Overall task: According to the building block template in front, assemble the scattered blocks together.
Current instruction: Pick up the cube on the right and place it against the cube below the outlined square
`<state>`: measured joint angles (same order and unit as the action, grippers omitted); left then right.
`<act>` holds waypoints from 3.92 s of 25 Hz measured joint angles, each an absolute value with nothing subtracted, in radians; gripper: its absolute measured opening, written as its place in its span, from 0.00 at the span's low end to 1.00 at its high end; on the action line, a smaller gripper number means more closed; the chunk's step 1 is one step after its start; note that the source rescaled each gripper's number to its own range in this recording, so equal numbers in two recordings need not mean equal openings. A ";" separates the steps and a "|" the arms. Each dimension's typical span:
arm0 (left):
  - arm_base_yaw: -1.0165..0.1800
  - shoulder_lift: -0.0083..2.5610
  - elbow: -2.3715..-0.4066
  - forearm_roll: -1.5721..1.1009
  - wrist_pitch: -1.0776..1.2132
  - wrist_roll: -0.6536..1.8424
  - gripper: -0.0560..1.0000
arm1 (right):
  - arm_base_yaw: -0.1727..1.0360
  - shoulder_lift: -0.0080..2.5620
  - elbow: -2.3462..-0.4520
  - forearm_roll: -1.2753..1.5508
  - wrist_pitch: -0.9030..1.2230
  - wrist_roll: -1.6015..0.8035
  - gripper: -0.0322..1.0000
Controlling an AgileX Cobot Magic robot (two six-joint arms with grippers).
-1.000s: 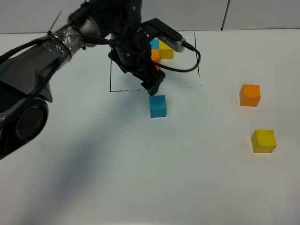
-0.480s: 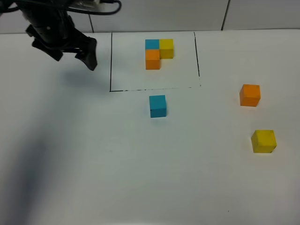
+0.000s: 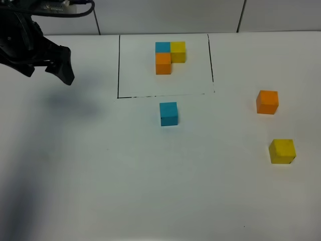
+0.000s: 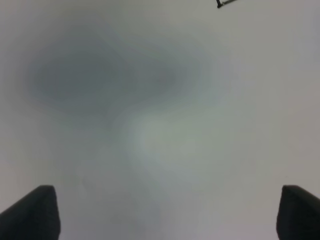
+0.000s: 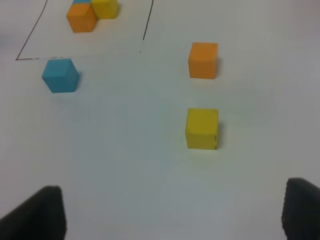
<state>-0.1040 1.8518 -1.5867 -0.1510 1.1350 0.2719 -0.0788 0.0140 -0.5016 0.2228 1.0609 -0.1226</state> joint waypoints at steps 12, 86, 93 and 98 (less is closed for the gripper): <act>-0.104 1.516 -1.283 -0.131 0.985 0.229 0.80 | -0.079 0.014 -0.502 0.223 1.061 -0.123 0.75; -0.104 -0.003 -0.503 -0.128 1.070 0.025 0.70 | -0.079 0.014 -0.502 0.228 1.060 -0.123 0.75; -0.059 -0.003 -0.503 -0.128 1.070 0.024 0.70 | -0.079 0.014 -0.502 0.229 1.060 -0.123 0.75; -0.009 -0.003 -0.503 -0.128 1.070 0.024 0.70 | -0.079 0.014 -0.502 0.229 1.060 -0.123 0.75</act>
